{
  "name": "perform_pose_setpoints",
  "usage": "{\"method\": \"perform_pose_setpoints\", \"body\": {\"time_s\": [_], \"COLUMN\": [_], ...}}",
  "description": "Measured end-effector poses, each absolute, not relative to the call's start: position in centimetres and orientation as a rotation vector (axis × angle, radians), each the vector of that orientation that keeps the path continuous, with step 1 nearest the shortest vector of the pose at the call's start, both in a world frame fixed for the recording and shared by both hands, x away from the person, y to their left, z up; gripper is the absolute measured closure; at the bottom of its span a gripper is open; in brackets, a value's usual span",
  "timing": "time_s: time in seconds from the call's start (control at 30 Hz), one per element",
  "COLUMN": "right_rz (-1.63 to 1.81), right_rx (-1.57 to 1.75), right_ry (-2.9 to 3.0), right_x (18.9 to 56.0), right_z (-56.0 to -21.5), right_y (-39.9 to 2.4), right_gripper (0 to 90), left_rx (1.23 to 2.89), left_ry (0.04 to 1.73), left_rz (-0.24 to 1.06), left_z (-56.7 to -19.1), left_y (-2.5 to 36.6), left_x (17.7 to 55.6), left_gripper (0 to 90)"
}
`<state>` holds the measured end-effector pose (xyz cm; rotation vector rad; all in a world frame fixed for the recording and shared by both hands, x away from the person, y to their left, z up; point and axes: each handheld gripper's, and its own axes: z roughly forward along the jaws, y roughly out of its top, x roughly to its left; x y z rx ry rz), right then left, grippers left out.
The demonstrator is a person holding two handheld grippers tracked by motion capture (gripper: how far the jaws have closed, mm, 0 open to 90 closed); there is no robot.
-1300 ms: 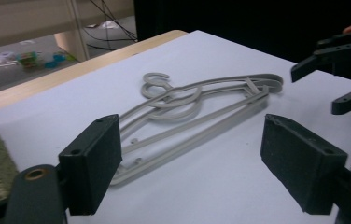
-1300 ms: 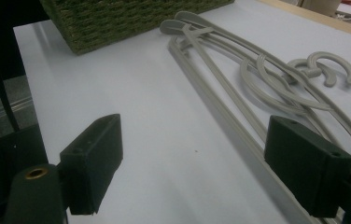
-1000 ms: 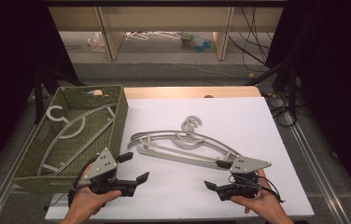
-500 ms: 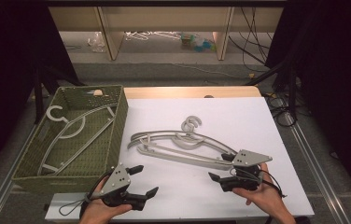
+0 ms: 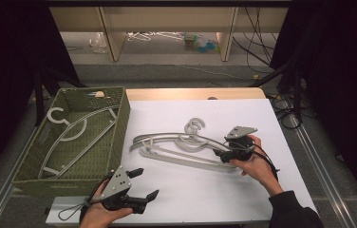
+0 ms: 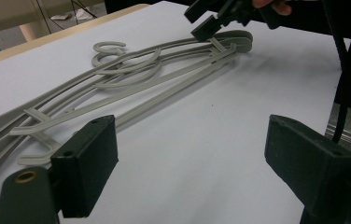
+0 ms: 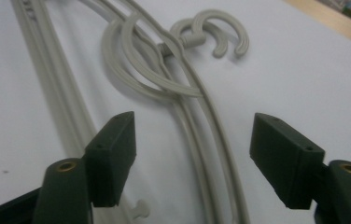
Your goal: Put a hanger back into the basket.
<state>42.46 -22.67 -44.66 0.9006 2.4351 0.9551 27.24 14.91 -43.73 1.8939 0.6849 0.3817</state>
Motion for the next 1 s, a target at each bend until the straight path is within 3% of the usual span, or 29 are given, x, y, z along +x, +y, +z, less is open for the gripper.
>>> {"method": "perform_pose_setpoints", "body": {"time_s": [0.2, 0.63, 1.0], "right_rz": [0.941, 0.892, 0.843], "right_rx": [0.923, 0.980, 1.058], "right_ry": [2.469, 2.558, 2.655], "right_x": [44.4, 47.1, 48.0], "right_z": [-45.8, -46.2, -46.8], "right_y": [-22.5, -21.4, -21.3], "right_gripper": [48.5, 52.5, 64.4], "left_rx": [1.896, 1.906, 1.907], "left_ry": [0.670, 0.679, 0.674], "left_rz": [0.370, 0.362, 0.353], "left_z": [-43.8, -43.9, -44.0], "left_y": [14.9, 14.8, 14.8], "left_x": [27.4, 27.3, 27.3], "left_gripper": [17.2, 17.2, 18.0]}}
